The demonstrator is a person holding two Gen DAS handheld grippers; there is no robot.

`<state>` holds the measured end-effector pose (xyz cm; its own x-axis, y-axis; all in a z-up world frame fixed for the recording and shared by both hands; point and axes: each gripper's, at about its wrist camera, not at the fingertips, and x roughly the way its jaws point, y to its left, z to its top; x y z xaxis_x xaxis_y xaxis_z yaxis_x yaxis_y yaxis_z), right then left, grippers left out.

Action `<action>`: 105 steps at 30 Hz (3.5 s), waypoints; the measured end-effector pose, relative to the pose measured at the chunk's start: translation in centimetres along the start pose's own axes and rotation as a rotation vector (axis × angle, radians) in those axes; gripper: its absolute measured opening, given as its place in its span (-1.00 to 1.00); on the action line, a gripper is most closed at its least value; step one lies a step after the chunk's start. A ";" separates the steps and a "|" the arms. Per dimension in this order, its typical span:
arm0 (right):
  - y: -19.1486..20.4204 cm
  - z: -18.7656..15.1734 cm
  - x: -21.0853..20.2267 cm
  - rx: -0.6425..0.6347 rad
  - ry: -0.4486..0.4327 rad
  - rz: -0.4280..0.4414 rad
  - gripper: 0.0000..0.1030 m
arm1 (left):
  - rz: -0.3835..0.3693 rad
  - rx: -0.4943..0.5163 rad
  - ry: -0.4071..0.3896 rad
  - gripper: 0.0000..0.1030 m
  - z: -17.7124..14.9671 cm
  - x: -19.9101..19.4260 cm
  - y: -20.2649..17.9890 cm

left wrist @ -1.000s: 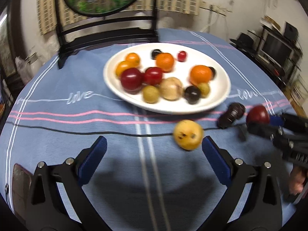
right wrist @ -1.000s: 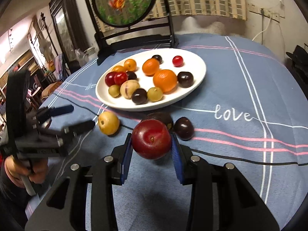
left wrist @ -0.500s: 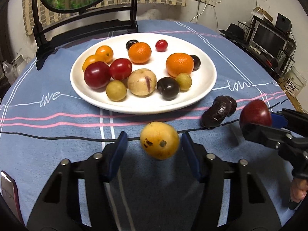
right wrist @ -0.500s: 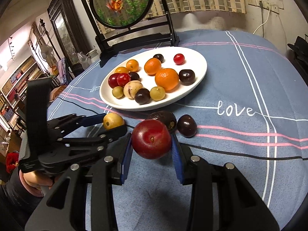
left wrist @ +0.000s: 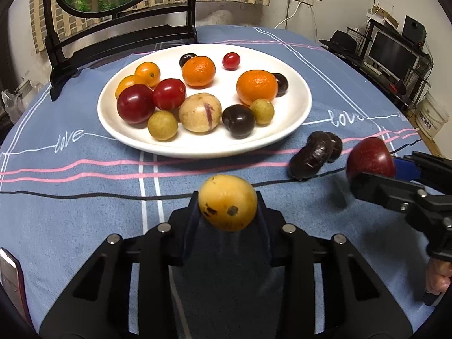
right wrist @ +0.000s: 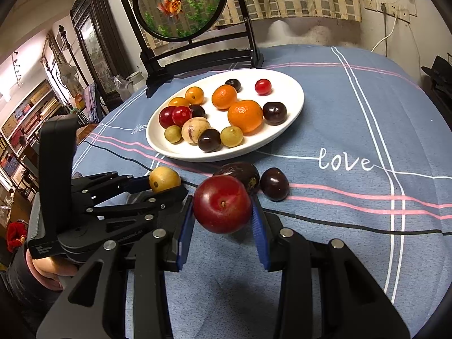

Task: Organize fruits
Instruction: 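Lower the yellow fruit and red apple onto the plate, opening both tools, then grasp the large dark oval fruit with the left tool while the right tool grasps a dark plum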

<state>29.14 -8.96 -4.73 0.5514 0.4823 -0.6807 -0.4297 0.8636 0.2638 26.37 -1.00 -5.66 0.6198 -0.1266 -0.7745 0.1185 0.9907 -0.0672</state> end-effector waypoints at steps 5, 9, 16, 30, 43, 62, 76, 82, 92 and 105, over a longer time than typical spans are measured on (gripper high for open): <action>0.4 -0.1 0.1 -0.019 0.000 0.000 -0.25 | -0.012 0.015 -0.025 -0.27 -0.3 -1.2 -0.6; 0.9 0.1 -0.6 -0.028 -0.033 0.043 -0.25 | -0.053 0.006 -0.069 -0.27 0.1 -3.2 -0.4; -0.3 4.6 -0.1 0.000 -0.154 0.006 -0.25 | -0.065 -0.098 -0.154 -0.27 5.5 -3.9 3.0; -2.4 10.1 4.0 0.019 -0.152 -0.001 0.00 | 0.040 -0.168 -0.233 0.64 9.6 -2.9 5.3; -3.5 2.4 1.6 -0.121 -0.007 -0.180 -0.02 | 0.012 -0.205 -0.192 0.84 1.6 -5.0 4.4; -2.8 1.5 3.5 -0.158 0.062 -0.176 -0.25 | -0.004 -0.196 -0.180 0.84 1.1 -5.0 4.0; -3.0 1.8 3.1 -0.128 0.048 -0.178 -0.49 | -0.003 -0.148 -0.184 0.84 1.0 -5.2 3.1; -3.7 1.5 0.8 -0.065 0.015 -0.164 -0.49 | -0.075 -0.063 -0.166 0.84 0.7 -4.6 0.7; -4.1 1.0 0.5 -0.043 0.030 -0.146 -0.49 | -0.114 0.113 -0.067 0.49 1.6 -0.8 -4.3; -5.0 0.8 0.8 -0.017 0.048 -0.145 -0.49 | -0.115 0.098 0.029 -0.23 3.6 3.9 -5.8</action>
<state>32.33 -12.74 -6.05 0.5741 0.3446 -0.7427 -0.3605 0.9209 0.1486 30.91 -7.46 -5.99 0.5751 -0.2357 -0.7834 0.2630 0.9600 -0.0958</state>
